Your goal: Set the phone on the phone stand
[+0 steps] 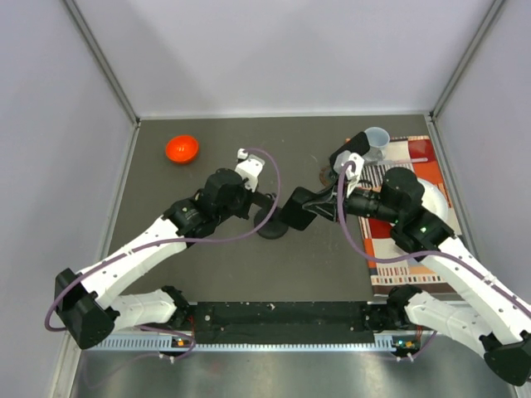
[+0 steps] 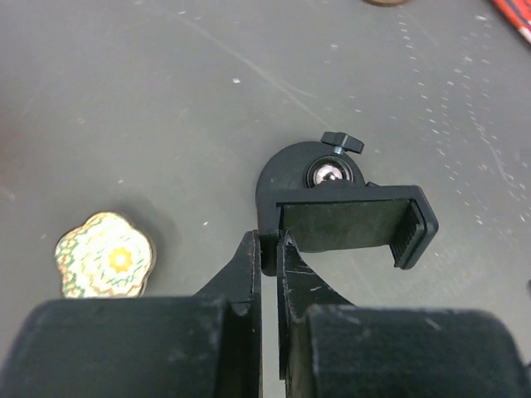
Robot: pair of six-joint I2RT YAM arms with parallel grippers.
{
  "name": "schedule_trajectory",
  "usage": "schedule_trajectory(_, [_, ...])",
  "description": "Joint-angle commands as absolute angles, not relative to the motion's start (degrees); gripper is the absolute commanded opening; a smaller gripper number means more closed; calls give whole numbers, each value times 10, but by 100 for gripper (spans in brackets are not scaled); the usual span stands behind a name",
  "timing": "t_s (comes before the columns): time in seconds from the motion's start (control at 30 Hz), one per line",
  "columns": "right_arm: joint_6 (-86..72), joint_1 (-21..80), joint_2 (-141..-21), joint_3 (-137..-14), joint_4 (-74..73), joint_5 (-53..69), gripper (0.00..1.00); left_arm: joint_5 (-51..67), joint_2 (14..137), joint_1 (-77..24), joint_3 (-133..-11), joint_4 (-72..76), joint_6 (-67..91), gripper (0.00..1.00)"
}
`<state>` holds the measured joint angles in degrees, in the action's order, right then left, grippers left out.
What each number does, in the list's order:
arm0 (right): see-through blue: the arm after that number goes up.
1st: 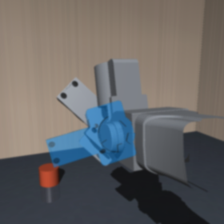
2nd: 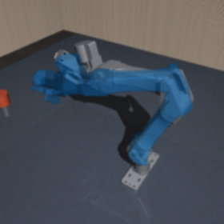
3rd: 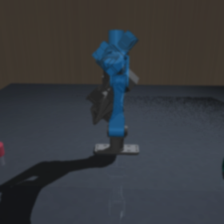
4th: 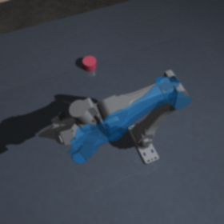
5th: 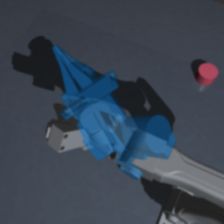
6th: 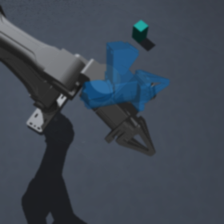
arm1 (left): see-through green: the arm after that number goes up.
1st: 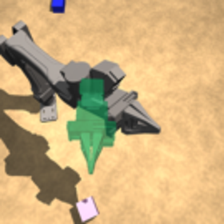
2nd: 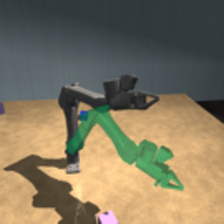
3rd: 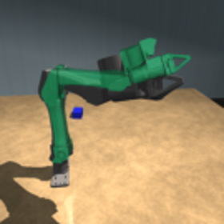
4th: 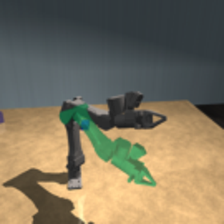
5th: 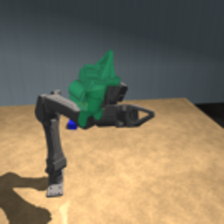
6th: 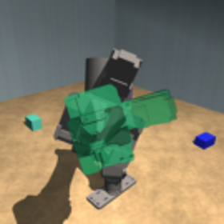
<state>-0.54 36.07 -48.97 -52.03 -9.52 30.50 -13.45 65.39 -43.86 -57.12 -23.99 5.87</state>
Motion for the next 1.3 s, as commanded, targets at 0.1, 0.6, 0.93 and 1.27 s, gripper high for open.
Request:
schedule_trajectory(0.1, [7, 358, -521, -514, 45, 484, 0, 61, 654, -440, -563, -228, -33, 0])
schedule_trajectory(0.6, [-45, 436, -665, -475, 325, 579, 0, 126, 654, -435, -538, -200, -58, 0])
schedule_trajectory(0.93, [-35, 423, -729, -479, 394, 586, 0, 154, 639, -433, -529, -201, -62, 0])
schedule_trajectory(1.27, [-97, 382, -773, -455, 518, 627, 0, 173, 621, -427, -510, -192, -75, 0])
